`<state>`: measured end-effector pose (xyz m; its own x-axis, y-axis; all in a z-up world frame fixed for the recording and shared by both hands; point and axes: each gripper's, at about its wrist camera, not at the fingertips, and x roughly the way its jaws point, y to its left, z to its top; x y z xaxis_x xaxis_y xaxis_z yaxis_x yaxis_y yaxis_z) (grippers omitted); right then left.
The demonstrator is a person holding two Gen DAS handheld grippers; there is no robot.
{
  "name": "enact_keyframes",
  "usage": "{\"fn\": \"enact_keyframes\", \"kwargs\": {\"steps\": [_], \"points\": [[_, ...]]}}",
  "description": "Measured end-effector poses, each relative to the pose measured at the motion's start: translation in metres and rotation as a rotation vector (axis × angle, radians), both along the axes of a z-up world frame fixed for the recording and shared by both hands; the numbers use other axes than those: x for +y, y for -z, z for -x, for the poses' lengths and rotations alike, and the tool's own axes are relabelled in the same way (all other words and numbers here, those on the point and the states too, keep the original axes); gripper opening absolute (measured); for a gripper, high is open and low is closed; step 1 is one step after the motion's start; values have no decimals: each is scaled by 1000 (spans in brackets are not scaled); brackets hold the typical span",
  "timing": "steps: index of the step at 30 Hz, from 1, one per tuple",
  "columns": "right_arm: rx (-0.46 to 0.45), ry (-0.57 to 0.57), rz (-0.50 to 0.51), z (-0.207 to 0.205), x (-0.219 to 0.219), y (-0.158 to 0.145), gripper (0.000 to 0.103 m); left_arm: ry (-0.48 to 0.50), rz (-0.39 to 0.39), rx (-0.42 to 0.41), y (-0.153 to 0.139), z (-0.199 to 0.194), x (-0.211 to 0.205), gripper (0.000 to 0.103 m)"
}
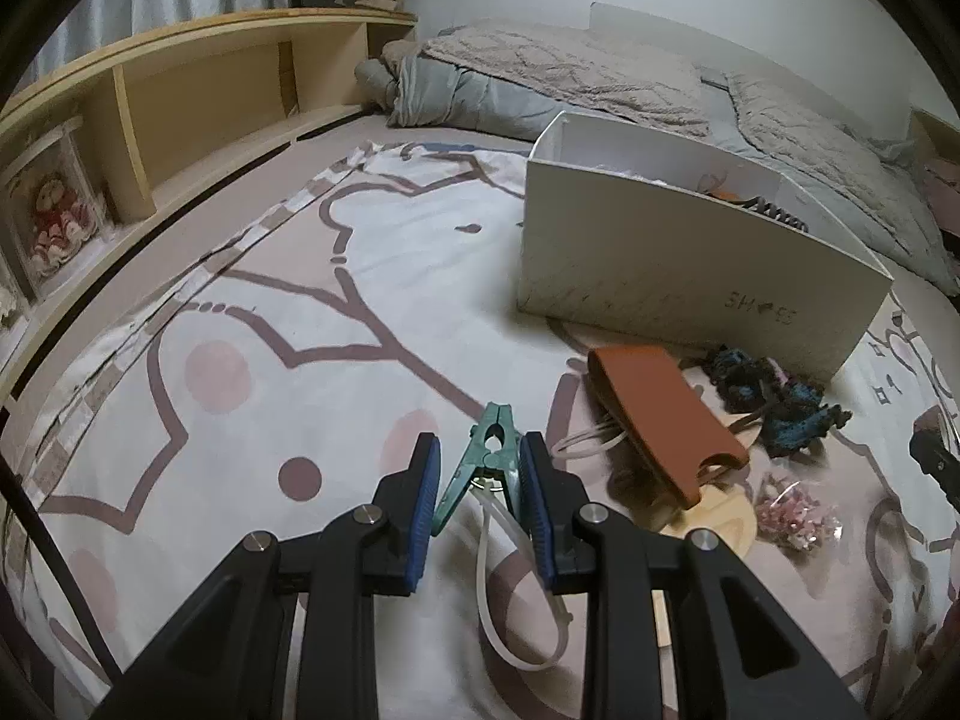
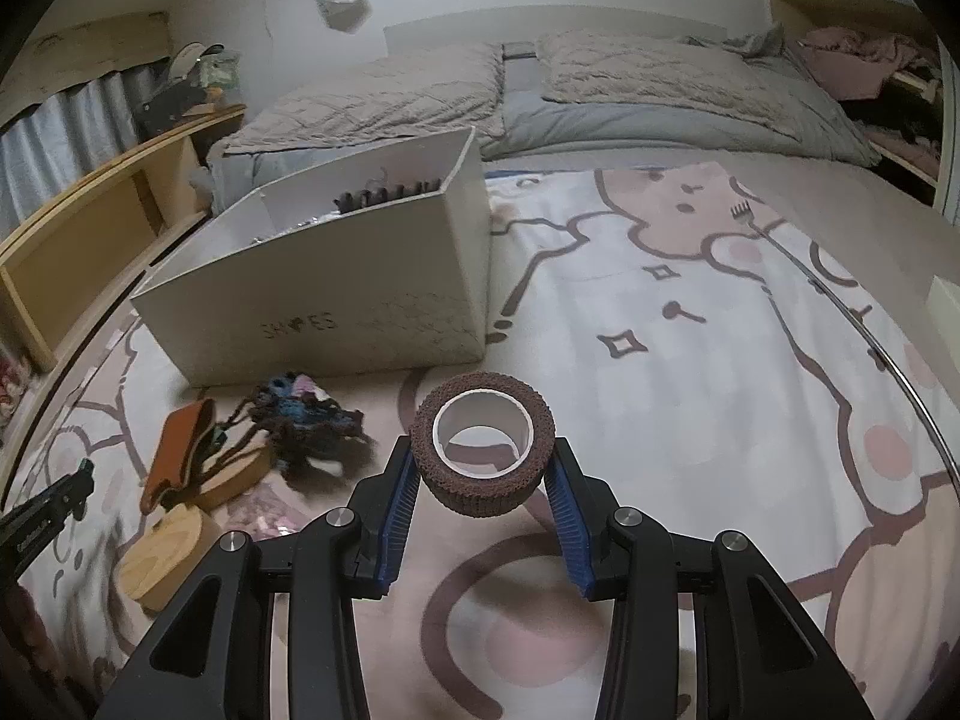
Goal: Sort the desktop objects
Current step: 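Lift the clothespin with the left gripper while the right gripper lifts the bandage roll, then carry the clothespin with the left gripper over the SHOES box while the right gripper carries the roll there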
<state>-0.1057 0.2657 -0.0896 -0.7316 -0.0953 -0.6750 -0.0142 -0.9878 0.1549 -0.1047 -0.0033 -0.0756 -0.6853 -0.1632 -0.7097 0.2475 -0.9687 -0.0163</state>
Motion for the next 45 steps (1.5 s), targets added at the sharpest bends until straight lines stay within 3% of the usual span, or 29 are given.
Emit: {"fn": "enact_keyframes", "kwargs": {"steps": [14, 31, 45], "points": [[67, -24, -4, -6, -9, -24, 43, 33, 10, 66, -27, -2, 6, 28], [222, -109, -35, -18, -30, -74, 43, 69, -39, 141, -66, -4, 7, 28], [311, -111, -17, -14, -30, -110, 43, 146, -55, 237, -112, 9, 28, 27]]}}
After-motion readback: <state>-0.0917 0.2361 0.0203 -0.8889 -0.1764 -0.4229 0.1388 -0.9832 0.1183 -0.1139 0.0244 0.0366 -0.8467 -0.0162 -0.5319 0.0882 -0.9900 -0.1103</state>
